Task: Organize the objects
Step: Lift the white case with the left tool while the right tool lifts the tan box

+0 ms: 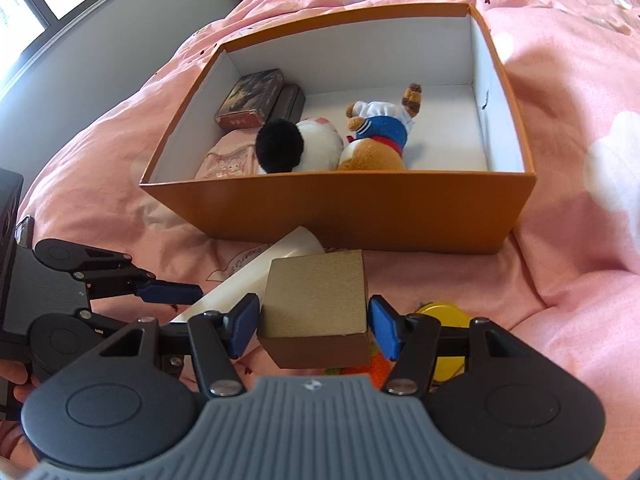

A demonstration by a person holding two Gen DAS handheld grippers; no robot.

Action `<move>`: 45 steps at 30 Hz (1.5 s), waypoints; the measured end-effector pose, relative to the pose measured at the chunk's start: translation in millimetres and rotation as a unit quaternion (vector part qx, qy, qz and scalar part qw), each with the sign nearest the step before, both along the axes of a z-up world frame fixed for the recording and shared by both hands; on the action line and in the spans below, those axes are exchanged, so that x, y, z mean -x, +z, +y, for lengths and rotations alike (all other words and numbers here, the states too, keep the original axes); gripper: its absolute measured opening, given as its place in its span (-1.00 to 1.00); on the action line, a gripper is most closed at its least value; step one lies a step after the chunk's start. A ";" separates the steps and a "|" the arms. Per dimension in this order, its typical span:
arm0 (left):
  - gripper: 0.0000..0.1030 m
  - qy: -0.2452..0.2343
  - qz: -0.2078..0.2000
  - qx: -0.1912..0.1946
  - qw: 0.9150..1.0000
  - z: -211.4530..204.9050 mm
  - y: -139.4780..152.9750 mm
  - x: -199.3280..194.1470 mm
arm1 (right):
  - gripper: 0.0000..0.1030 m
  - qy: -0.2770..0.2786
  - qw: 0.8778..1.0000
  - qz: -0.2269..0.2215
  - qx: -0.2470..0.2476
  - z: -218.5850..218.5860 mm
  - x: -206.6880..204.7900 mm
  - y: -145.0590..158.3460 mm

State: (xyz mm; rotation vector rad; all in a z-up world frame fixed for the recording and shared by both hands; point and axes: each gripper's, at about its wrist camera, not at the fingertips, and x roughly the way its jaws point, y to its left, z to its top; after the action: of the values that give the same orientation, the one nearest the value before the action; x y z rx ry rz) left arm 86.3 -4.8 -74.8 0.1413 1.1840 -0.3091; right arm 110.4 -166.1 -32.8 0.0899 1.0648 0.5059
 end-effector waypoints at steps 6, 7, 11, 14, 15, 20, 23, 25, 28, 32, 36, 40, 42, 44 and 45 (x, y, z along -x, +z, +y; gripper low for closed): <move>-0.43 -0.026 0.024 0.060 0.998 21.2 3.7 -1.9 | 0.20 -0.012 1.000 0.012 -0.004 -7.8 -5.1 -3.4; -0.43 -0.026 0.029 0.067 0.997 23.3 4.3 -4.0 | 0.20 -0.013 1.000 0.011 -0.003 -7.8 -5.5 -3.1; -0.44 -0.049 0.045 0.105 0.992 24.0 14.5 -5.3 | 0.20 -0.019 1.000 0.000 0.003 -10.9 -5.0 3.3; -0.45 -0.057 0.061 0.138 0.987 24.6 21.7 -8.0 | 0.20 -0.031 0.999 -0.008 0.012 -18.1 -4.0 8.3; -0.45 -0.060 0.069 0.140 0.986 24.7 20.4 -10.7 | 0.20 -0.034 0.999 -0.011 0.016 -20.2 -3.9 9.3; -0.39 -0.042 0.094 0.126 0.987 26.5 3.9 -25.1 | 0.19 -0.043 0.999 0.002 0.016 -25.5 -5.7 4.5; -0.30 -0.042 0.052 0.049 0.997 17.8 5.0 -19.7 | 0.19 -0.043 0.999 -0.002 0.019 -24.3 -3.3 2.8; -0.21 -0.049 0.019 -0.005 0.999 9.3 8.6 -12.5 | 0.19 -0.044 0.999 -0.001 0.021 -24.1 -2.9 1.9; -0.04 -0.076 -0.029 -0.063 0.995 -5.6 13.9 -0.1 | 0.19 -0.049 0.998 -0.001 0.026 -25.0 -3.6 0.9; 0.41 -0.117 -0.064 -0.082 0.988 -27.6 15.1 13.9 | 0.19 -0.053 0.998 0.006 0.023 -26.9 -5.3 -0.8; 0.45 -0.149 -0.088 -0.139 0.975 -51.3 1.1 18.2 | 0.19 -0.054 0.998 0.010 0.023 -28.4 -5.7 -1.6; 0.45 -0.156 -0.081 -0.171 0.969 -66.2 -14.1 17.4 | 0.20 -0.049 0.998 0.014 0.024 -28.4 -7.9 -2.1; 0.48 -0.148 -0.073 -0.172 0.971 -69.7 -18.5 14.2 | 0.20 -0.042 0.999 0.015 0.028 -27.1 -9.5 -2.5; 0.48 -0.143 -0.067 -0.168 0.973 -70.1 -21.3 11.0 | 0.20 -0.037 0.999 0.019 0.032 -25.8 -11.8 -4.4; 0.48 -0.141 -0.066 -0.170 0.973 -70.4 -23.2 9.5 | 0.20 -0.035 0.999 0.022 0.034 -25.2 -13.3 -5.5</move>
State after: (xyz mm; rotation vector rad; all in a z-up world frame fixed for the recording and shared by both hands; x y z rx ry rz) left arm 76.8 -75.2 -98.1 0.6235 1.0764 -0.3374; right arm 123.7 -191.3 -38.3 0.0786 1.1170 0.4060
